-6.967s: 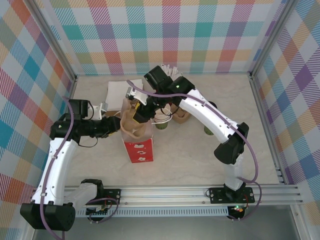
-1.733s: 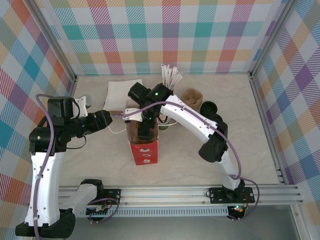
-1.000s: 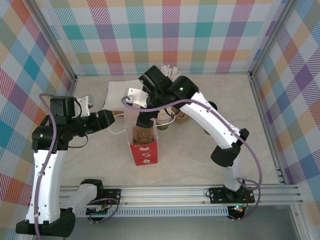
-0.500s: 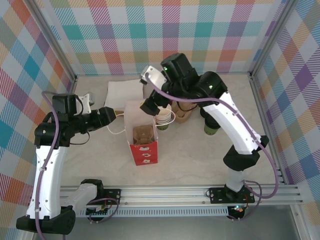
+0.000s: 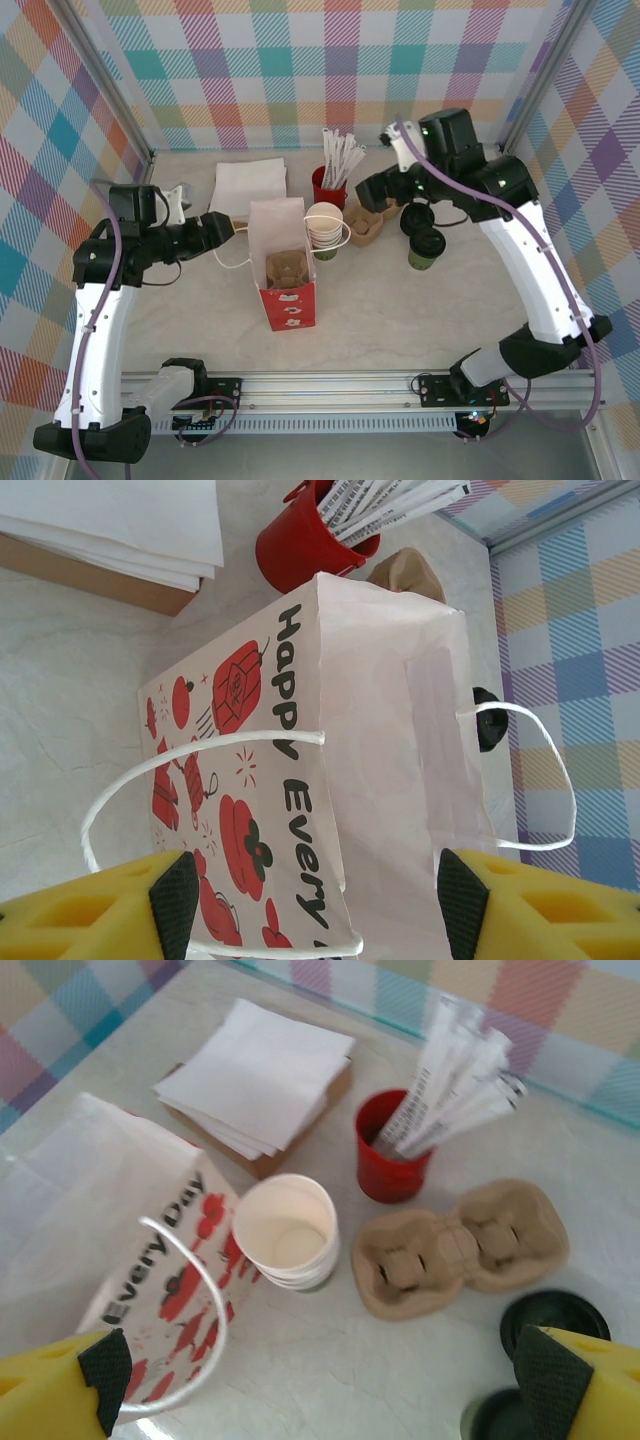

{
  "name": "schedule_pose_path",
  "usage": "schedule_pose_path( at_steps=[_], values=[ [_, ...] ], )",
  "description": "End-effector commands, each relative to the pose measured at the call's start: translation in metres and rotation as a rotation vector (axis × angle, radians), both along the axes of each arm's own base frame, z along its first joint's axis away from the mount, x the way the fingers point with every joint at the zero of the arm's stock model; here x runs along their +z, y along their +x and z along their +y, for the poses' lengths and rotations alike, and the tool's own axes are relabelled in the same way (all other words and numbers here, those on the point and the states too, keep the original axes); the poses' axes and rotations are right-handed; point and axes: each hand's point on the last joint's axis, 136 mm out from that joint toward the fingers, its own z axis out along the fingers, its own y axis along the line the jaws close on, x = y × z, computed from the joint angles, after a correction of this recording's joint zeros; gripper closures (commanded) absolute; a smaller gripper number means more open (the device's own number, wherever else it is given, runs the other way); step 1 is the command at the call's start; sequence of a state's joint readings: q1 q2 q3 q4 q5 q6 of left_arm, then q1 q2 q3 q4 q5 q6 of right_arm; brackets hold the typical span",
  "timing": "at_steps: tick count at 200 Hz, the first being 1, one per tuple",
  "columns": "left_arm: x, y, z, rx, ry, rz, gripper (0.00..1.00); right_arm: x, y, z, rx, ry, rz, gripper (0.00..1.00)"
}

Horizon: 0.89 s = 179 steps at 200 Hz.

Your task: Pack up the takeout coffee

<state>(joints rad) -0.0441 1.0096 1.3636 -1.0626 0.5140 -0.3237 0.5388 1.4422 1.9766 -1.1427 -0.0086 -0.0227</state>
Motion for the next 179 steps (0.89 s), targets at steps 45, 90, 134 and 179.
schedule_pose_path(
  at_steps=[45, 90, 134, 179],
  values=[
    [0.015, 0.01, -0.005, -0.06, 0.013, -0.049, 0.34, -0.056, -0.012, -0.073, -0.225, 0.094, 0.179, 0.0],
    [0.028, 0.025, -0.01, -0.123, 0.061, -0.083, 0.34, -0.119, -0.019, -0.107, -0.353, 0.101, 0.333, 0.0],
    [0.033, 0.052, -0.029, -0.275, 0.122, -0.125, 0.32, -0.162, -0.019, -0.118, -0.415, 0.09, 0.44, 0.0],
    [0.019, 0.077, -0.048, -0.571, 0.28, -0.182, 0.28, -0.179, -0.014, -0.116, -0.421, 0.092, 0.477, 0.0]
  ],
)
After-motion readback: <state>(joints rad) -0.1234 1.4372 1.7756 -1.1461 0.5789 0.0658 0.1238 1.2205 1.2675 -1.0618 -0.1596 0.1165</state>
